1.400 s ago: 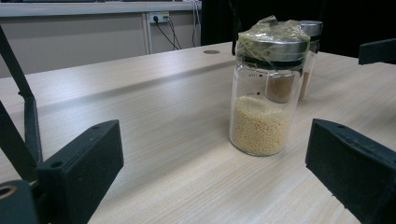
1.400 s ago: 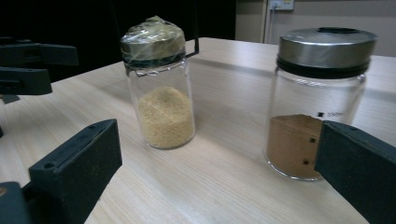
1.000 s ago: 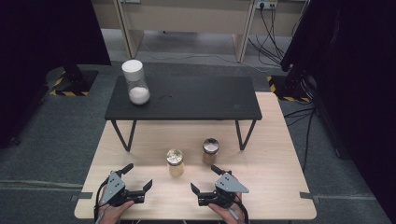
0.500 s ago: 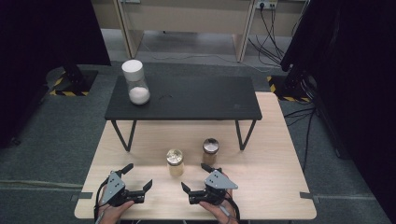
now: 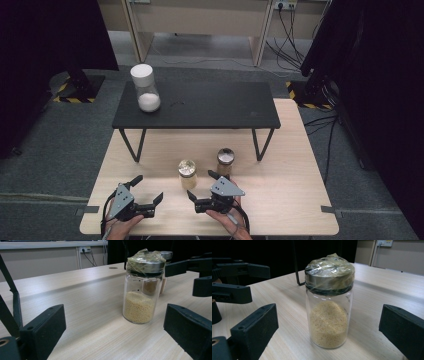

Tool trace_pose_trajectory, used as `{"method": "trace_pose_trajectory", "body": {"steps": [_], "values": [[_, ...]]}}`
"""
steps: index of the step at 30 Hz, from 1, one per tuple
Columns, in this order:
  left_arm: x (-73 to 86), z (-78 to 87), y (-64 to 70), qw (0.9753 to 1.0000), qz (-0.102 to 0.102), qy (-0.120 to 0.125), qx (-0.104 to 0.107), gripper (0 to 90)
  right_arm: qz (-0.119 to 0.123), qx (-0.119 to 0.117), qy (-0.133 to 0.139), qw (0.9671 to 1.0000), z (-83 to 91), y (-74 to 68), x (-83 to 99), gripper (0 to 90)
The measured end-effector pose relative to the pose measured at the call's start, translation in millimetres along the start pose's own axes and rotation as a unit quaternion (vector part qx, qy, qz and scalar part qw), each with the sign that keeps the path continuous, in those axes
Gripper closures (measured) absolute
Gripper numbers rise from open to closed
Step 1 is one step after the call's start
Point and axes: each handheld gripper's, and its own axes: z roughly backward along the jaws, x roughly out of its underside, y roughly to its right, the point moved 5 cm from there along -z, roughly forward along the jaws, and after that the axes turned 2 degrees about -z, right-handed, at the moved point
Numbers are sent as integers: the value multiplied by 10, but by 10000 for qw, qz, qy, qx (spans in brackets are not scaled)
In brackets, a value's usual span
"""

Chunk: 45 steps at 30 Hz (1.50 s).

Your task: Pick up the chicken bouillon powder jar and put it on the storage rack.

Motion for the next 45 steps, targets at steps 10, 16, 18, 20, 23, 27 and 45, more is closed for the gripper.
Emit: {"method": "trace_pose_trajectory", "body": {"steps": [10, 16, 18, 20, 23, 27, 45], "values": [[0, 1, 1, 10000, -7, 5, 3, 37, -30, 6, -27, 10000, -155, -9, -35, 39], [0, 1, 0, 10000, 4, 8, 5, 37, -25, 14, -19, 10000, -215, 3, -75, 55], [0, 1, 0, 10000, 7, 9, 6, 37, -18, 24, -34, 10000, -238, 2, -84, 65], [0, 1, -2, 10000, 13, 10, 7, 37, -26, 18, -41, 10000, -261, -2, -89, 71], [0, 1, -2, 10000, 17, 12, 9, 37, -24, 18, -48, 10000, -289, -1, -102, 82], [0, 2, -4, 10000, 25, 16, 12, 38, 7, 34, -81, 10000, -324, -4, -103, 97], [0, 3, -5, 10000, 26, 19, 12, 37, -31, 172, -223, 9996, -460, 9, -82, 198]]}}
